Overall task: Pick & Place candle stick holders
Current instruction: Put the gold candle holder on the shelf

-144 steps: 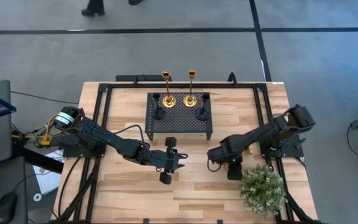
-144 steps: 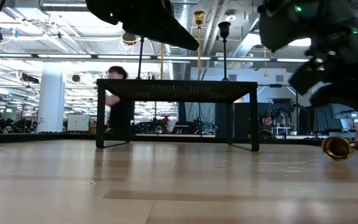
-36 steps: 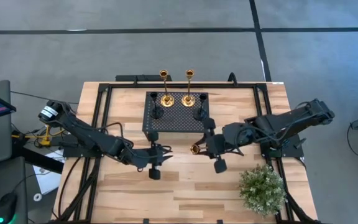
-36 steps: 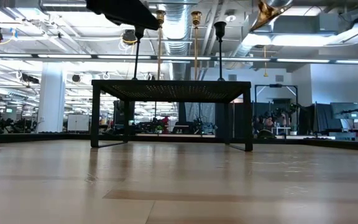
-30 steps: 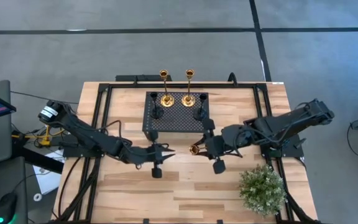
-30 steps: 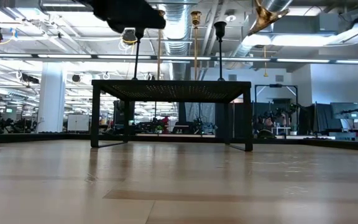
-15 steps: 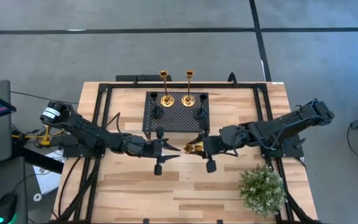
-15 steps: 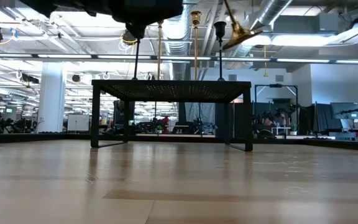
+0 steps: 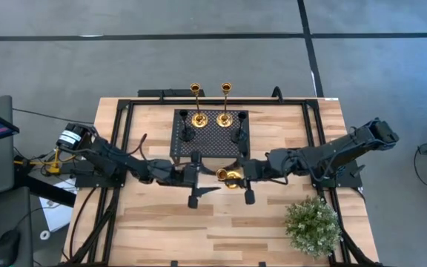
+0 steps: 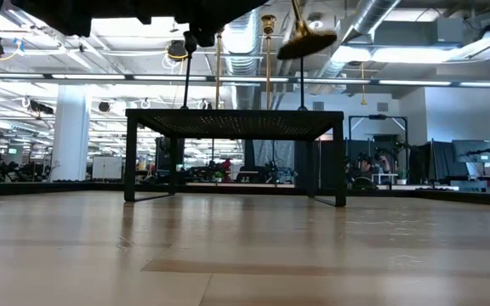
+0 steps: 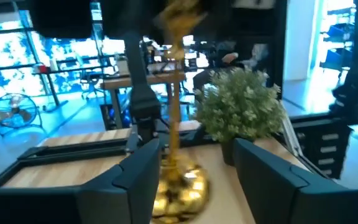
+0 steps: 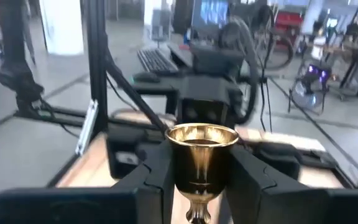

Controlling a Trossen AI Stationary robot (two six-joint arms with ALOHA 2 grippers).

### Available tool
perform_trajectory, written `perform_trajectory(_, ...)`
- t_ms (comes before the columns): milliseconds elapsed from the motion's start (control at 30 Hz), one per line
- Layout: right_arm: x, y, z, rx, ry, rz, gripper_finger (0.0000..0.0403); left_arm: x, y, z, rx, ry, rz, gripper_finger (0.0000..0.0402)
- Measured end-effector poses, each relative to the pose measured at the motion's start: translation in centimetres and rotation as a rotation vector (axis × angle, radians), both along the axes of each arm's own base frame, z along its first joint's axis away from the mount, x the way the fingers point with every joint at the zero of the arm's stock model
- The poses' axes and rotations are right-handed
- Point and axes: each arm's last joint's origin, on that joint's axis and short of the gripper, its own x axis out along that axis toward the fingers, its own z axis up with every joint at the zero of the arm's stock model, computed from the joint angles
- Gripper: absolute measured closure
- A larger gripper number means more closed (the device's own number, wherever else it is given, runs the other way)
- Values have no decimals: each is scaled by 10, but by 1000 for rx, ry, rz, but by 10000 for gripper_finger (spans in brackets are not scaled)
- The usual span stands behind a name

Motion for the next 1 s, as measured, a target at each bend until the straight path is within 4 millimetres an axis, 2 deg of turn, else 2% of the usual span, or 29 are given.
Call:
perform_trajectory(367, 0, 0, 1, 6, -31, 0, 310, -1, 2, 8, -32, -85, -8, 203)
perform_trajectory(667, 0, -1, 3, 11, -59, -1, 310, 30, -3, 6, -33, -102, -3, 207)
perform_trajectory(867, 0, 0, 3, 11, -58, 1, 310, 32, -2, 8, -35, -113, 1, 210)
perform_trajectory(1000, 0, 0, 3, 5, -60, 1, 310, 32, -2, 9, -36, -115, 1, 235)
